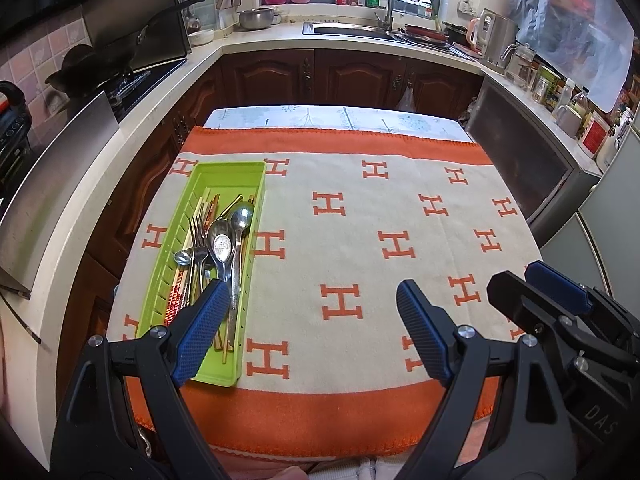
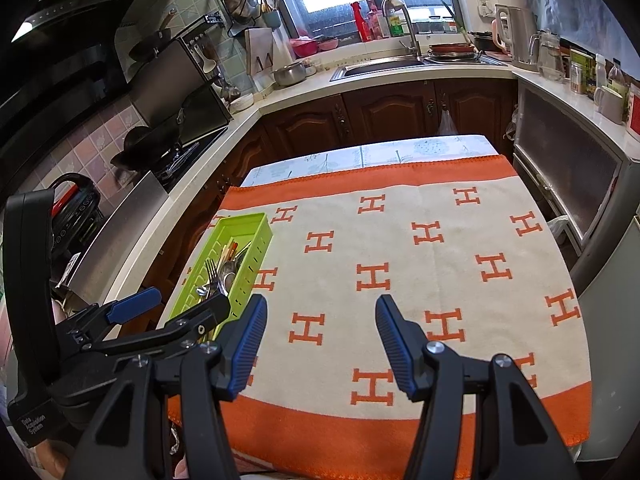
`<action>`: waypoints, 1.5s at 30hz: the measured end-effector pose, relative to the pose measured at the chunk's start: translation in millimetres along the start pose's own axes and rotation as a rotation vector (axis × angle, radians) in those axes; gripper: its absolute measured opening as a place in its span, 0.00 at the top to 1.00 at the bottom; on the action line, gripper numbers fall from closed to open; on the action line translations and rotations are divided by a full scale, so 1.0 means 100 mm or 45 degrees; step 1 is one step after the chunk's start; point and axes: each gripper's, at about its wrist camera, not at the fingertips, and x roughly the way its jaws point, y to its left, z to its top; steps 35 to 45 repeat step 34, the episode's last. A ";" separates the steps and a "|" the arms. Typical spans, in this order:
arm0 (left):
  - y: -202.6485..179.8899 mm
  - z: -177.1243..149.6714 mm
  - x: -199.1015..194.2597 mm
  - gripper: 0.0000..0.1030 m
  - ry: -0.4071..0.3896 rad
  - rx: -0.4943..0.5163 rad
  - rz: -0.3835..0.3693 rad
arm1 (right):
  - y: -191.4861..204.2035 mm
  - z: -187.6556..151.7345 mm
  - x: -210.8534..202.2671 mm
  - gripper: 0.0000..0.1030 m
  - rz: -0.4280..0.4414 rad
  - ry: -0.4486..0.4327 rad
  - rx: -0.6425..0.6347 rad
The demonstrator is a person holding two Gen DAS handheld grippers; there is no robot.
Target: Organize utensils
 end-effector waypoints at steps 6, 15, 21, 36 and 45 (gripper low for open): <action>-0.01 0.00 0.01 0.18 0.003 -0.003 -0.001 | 0.02 -0.01 0.00 0.45 0.001 0.002 0.004; -0.01 -0.01 0.03 0.18 0.008 -0.004 0.000 | 0.01 -0.01 0.01 0.45 0.000 0.003 0.006; -0.01 -0.02 0.04 0.18 0.009 -0.003 0.001 | 0.02 -0.02 0.02 0.45 0.001 0.003 0.013; 0.00 -0.07 0.17 0.18 0.039 0.005 0.009 | 0.12 -0.17 0.07 0.45 -0.003 0.014 0.047; 0.00 -0.07 0.17 0.18 0.039 0.005 0.009 | 0.12 -0.17 0.07 0.45 -0.003 0.014 0.047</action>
